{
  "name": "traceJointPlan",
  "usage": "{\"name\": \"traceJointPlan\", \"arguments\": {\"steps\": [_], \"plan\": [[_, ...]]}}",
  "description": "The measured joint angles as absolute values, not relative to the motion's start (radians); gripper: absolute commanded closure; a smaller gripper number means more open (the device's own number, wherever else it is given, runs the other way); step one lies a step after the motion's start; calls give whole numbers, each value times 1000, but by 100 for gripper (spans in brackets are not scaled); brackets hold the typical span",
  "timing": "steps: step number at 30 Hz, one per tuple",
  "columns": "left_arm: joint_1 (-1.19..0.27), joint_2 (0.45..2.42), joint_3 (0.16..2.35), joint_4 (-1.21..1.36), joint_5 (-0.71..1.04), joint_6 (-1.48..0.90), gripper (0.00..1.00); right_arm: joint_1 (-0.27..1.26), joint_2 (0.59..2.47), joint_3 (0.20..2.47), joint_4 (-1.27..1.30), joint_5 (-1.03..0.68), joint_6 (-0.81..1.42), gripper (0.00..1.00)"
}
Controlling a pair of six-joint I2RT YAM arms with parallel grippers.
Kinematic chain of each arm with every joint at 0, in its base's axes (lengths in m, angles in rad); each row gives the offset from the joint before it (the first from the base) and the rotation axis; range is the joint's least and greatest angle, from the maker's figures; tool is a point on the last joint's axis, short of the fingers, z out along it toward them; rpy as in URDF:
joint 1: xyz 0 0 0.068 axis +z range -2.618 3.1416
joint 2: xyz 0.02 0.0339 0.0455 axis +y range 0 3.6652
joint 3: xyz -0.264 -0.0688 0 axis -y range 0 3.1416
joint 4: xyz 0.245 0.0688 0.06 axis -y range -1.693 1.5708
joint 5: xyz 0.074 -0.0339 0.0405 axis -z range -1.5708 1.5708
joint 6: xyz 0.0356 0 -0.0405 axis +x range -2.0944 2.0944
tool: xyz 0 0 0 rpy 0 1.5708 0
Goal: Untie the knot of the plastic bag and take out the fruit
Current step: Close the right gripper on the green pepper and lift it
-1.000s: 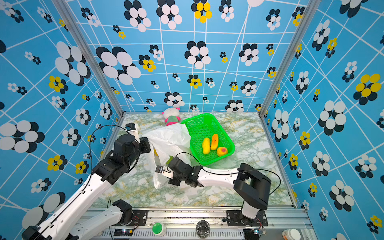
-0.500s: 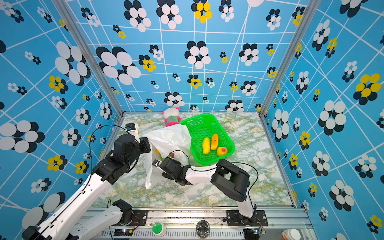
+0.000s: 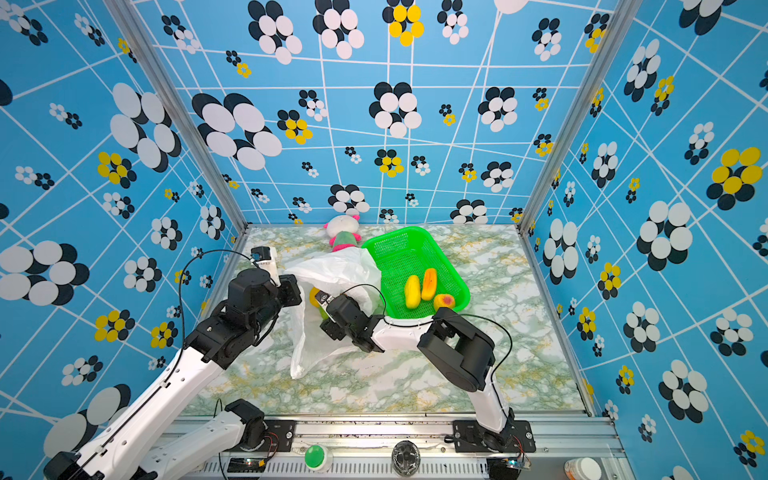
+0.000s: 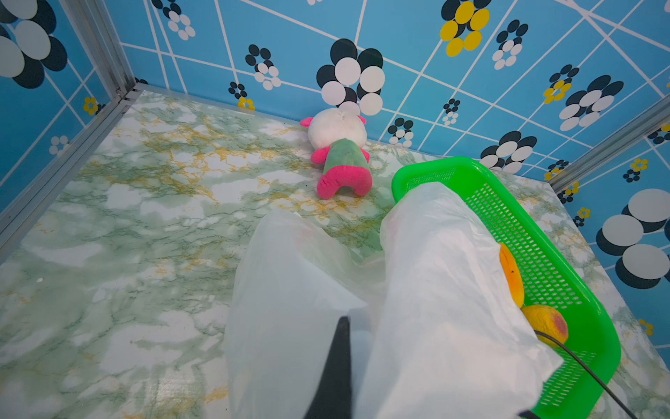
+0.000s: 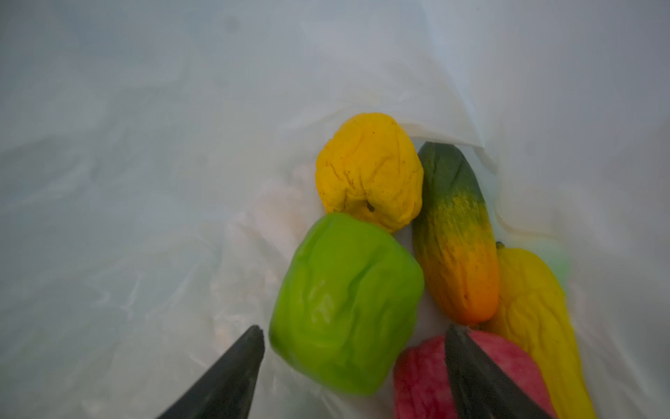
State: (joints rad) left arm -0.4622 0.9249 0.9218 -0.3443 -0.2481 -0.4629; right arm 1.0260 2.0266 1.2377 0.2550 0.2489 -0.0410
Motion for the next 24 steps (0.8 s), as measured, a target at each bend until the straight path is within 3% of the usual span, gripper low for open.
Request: {"name": "traceJointPlan", "arguments": {"steps": [8, 10, 15, 24], "plan": [[-462, 925, 922, -344, -248, -463, 99, 1024, 2129, 1354, 234, 210, 28, 25], [-462, 925, 922, -344, -248, -463, 99, 1020, 2136, 1362, 226, 197, 44, 30], [-462, 925, 922, -344, -248, -463, 99, 1006, 2135, 1364, 217, 164, 72, 57], [-462, 925, 922, -344, -248, -463, 99, 1008, 1977, 1228, 207, 91, 90, 66]]}}
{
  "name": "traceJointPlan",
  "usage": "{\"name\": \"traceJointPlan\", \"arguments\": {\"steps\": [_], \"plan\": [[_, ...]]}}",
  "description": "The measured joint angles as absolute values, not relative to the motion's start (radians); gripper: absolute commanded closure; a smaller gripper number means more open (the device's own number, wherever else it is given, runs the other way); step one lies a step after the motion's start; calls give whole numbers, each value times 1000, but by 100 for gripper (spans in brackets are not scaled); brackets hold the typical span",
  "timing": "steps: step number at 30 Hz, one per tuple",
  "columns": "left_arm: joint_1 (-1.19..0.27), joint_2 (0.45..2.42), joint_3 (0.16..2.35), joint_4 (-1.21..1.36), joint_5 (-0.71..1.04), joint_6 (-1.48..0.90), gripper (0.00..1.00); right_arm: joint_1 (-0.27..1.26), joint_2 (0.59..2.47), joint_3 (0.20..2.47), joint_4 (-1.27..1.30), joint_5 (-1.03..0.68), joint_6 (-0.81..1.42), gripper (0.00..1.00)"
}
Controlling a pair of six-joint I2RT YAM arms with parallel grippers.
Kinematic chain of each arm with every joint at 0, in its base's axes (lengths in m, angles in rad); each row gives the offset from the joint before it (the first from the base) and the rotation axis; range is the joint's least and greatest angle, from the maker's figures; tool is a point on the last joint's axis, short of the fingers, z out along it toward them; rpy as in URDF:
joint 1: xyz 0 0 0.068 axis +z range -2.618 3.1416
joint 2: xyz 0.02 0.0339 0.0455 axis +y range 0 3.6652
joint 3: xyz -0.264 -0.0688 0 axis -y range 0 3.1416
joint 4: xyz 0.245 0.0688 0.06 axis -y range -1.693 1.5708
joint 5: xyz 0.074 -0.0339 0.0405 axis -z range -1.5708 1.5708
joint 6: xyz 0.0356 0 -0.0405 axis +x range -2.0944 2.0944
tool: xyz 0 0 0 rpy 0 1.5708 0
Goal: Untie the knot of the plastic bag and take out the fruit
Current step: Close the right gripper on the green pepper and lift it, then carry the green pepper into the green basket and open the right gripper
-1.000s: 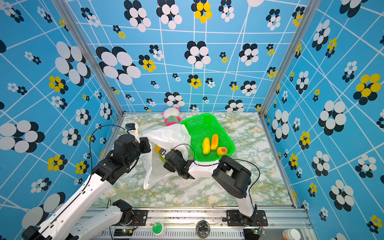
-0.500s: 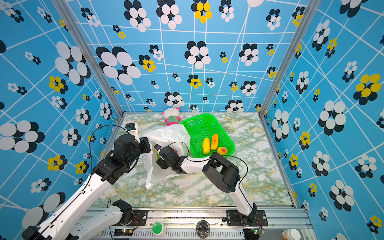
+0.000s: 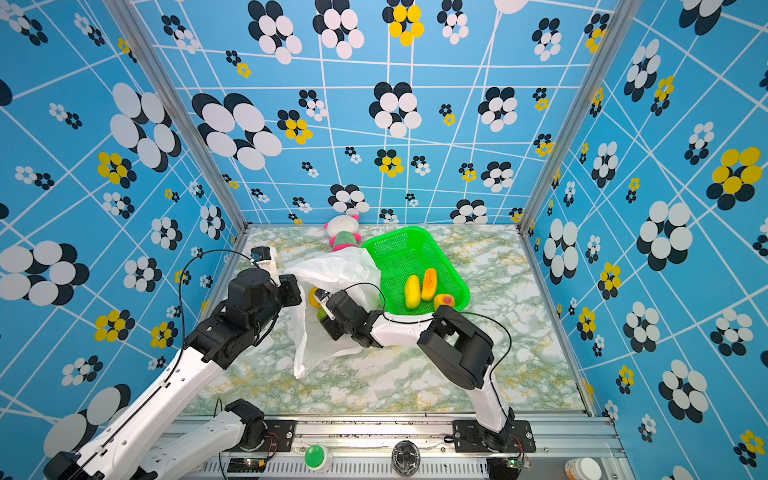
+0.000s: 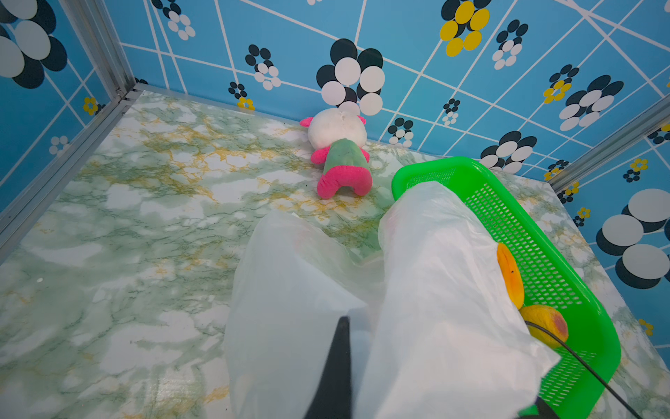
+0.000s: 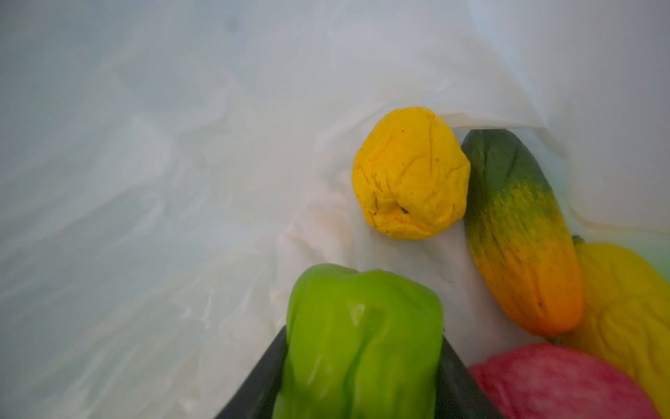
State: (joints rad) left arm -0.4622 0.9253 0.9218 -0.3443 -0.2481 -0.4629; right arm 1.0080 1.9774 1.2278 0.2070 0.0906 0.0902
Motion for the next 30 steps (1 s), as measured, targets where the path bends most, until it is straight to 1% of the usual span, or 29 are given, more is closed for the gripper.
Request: {"name": "traceJointPlan", "arguments": {"steps": [4, 11, 14, 17, 21, 24, 30], "plan": [[-462, 926, 922, -344, -248, -463, 99, 1024, 1796, 1103, 233, 81, 86, 67], [-462, 927, 922, -344, -248, -463, 99, 1076, 1399, 847, 360, 43, 32, 69], [-462, 927, 922, -344, -248, -463, 99, 1077, 1249, 738, 409, 56, 14, 70], [-462, 927, 922, -344, -248, -463, 99, 1076, 1133, 648, 445, 105, 7, 71], [-462, 927, 922, -344, -248, -463, 98, 1052, 1041, 588, 457, 177, 0, 74], [-462, 927, 922, -344, -248, -463, 98, 995, 1007, 580, 450, 223, 5, 76], [-462, 927, 922, -344, -249, -463, 98, 864, 971, 570, 417, 297, 71, 74]]}}
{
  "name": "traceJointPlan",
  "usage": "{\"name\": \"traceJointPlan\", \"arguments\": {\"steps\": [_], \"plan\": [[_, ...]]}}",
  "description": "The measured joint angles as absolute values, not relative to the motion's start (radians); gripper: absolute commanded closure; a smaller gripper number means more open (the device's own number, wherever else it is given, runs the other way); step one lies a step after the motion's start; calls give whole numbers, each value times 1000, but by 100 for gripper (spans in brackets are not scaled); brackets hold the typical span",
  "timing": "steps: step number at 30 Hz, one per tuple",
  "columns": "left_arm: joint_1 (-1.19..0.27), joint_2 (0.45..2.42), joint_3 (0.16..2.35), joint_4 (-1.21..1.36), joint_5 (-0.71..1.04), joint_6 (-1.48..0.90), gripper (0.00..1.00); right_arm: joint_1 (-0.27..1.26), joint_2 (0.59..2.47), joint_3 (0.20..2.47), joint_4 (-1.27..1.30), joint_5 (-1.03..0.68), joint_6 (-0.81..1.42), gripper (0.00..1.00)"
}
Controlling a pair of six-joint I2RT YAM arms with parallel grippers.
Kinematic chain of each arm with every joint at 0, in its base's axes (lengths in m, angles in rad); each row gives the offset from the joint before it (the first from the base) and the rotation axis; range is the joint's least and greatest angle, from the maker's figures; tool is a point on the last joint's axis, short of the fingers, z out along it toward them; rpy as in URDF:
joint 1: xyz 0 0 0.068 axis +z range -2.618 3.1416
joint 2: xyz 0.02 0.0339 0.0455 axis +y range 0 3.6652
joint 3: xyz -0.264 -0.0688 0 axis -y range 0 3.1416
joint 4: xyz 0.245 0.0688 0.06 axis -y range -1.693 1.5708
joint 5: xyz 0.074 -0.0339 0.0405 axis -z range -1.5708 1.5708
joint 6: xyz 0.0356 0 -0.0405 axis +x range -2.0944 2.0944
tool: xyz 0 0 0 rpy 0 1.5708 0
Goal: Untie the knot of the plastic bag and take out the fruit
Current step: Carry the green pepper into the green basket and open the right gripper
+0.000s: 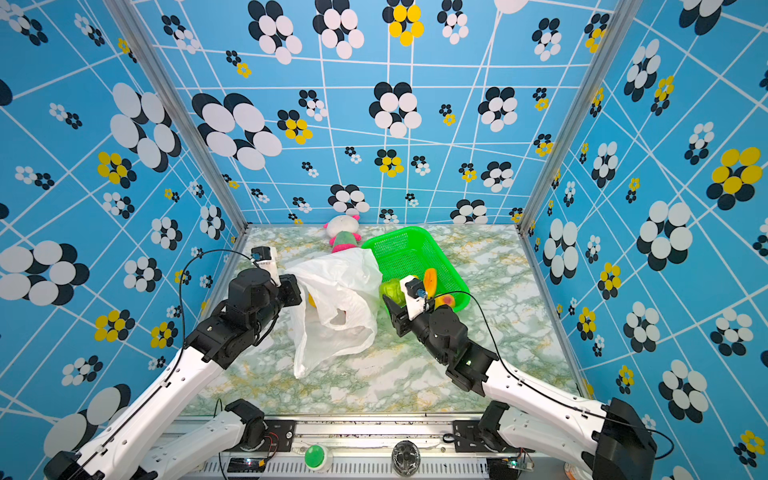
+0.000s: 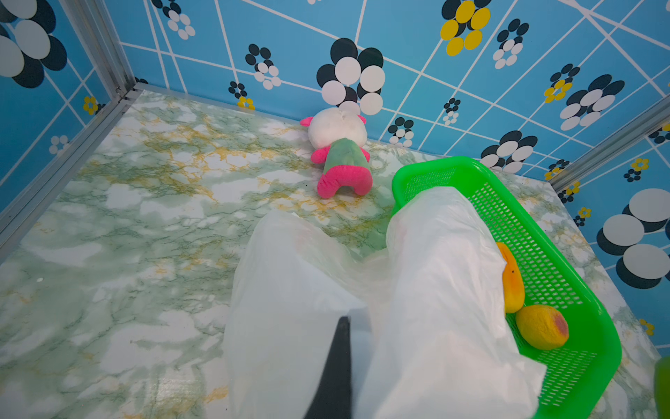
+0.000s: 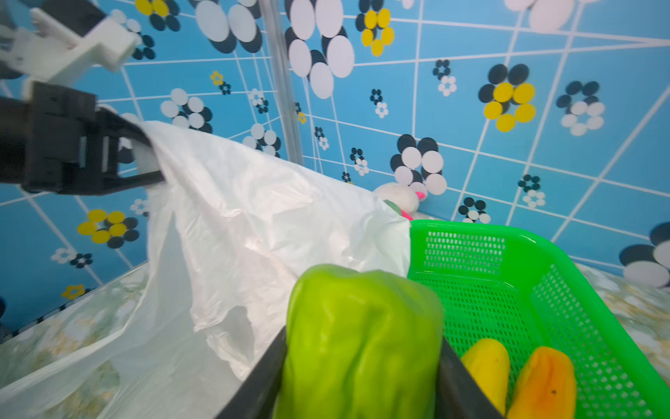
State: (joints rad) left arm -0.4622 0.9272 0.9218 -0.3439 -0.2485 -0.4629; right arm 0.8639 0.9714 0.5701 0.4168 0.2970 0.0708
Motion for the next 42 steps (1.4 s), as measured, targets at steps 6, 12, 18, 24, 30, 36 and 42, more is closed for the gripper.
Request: {"name": "traceJointPlan", "arguments": {"steps": [6, 12, 18, 24, 30, 36, 42], "plan": [[-462, 927, 922, -344, -249, -463, 98, 685, 1119, 635, 293, 304, 208, 77], [-462, 927, 922, -344, -249, -463, 98, 580, 1409, 822, 144, 256, 313, 78], [-462, 927, 922, -344, -249, -463, 98, 577, 1602, 916, 81, 230, 331, 70], [-462, 927, 922, -344, -248, -463, 98, 573, 1725, 1018, 58, 208, 334, 57], [-462, 927, 922, -344, -248, -463, 98, 572, 1763, 1028, 17, 181, 344, 25], [-462, 927, 922, -344, -248, -463, 98, 572, 1667, 929, 63, 151, 345, 19], [-462, 927, 922, -344, -248, -463, 97, 572, 1504, 839, 105, 144, 345, 21]]}}
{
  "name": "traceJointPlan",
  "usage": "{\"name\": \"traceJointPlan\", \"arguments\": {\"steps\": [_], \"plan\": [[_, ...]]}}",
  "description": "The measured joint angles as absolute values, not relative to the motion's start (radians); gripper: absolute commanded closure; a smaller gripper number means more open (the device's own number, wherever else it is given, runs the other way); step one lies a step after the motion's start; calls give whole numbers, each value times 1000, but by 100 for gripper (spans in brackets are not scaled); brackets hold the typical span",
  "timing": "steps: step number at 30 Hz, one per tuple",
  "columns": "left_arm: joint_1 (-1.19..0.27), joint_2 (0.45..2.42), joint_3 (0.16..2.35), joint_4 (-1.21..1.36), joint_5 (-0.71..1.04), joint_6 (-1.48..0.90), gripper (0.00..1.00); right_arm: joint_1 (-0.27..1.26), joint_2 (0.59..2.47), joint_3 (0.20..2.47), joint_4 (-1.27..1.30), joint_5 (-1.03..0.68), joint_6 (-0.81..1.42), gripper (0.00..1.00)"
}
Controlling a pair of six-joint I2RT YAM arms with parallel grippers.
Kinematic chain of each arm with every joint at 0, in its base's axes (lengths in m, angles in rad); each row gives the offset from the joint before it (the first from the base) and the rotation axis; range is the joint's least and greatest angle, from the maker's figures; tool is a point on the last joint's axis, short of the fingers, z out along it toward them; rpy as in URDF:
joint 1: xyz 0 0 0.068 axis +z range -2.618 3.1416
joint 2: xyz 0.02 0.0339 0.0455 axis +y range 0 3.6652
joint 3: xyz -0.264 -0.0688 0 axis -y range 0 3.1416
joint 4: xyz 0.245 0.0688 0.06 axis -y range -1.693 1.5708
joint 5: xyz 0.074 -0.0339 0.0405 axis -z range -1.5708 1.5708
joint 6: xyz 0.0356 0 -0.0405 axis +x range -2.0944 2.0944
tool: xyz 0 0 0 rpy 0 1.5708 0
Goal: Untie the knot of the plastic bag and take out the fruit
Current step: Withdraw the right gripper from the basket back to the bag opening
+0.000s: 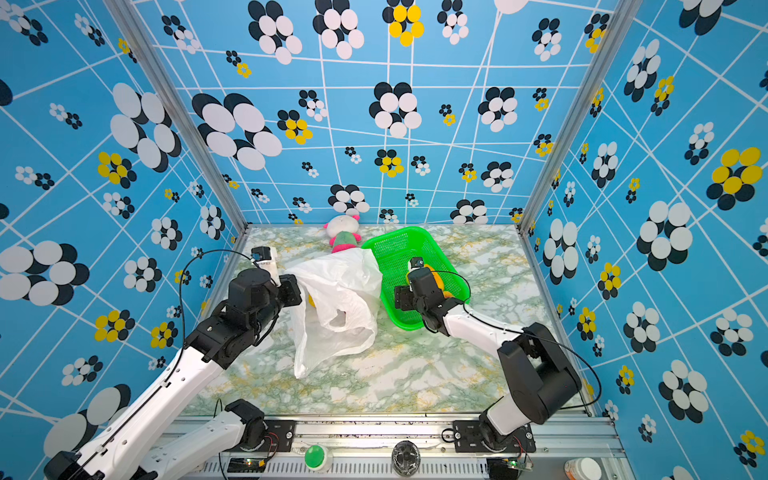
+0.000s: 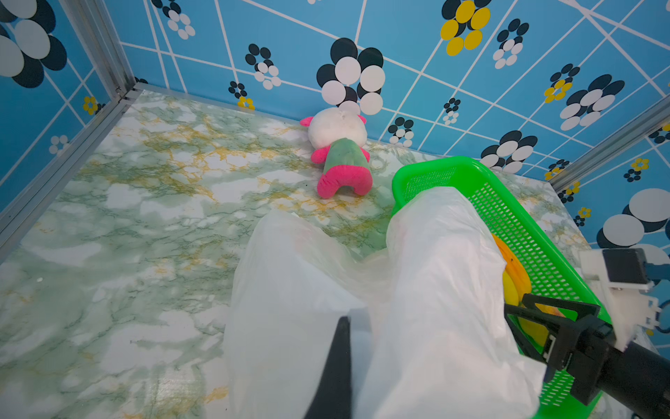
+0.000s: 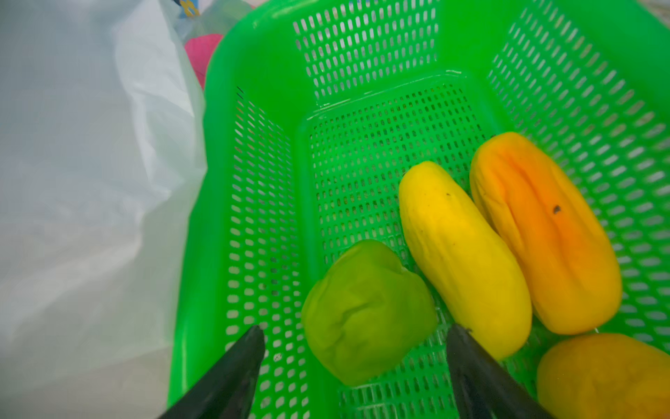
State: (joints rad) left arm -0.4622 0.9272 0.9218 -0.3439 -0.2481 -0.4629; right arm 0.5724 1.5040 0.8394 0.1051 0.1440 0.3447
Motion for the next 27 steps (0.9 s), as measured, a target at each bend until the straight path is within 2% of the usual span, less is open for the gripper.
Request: {"name": "traceJointPlan", "arguments": {"steps": [9, 14, 20, 27], "plan": [[-462, 927, 922, -344, -249, -463, 97, 570, 1071, 581, 253, 109, 360, 28], [-462, 927, 922, -344, -249, -463, 97, 571, 889, 475, 347, 61, 388, 31], [-462, 927, 922, -344, -252, -463, 97, 660, 842, 469, 381, 38, 382, 38], [-462, 927, 922, -344, -252, -463, 97, 960, 927, 530, 386, 30, 162, 40]]}}
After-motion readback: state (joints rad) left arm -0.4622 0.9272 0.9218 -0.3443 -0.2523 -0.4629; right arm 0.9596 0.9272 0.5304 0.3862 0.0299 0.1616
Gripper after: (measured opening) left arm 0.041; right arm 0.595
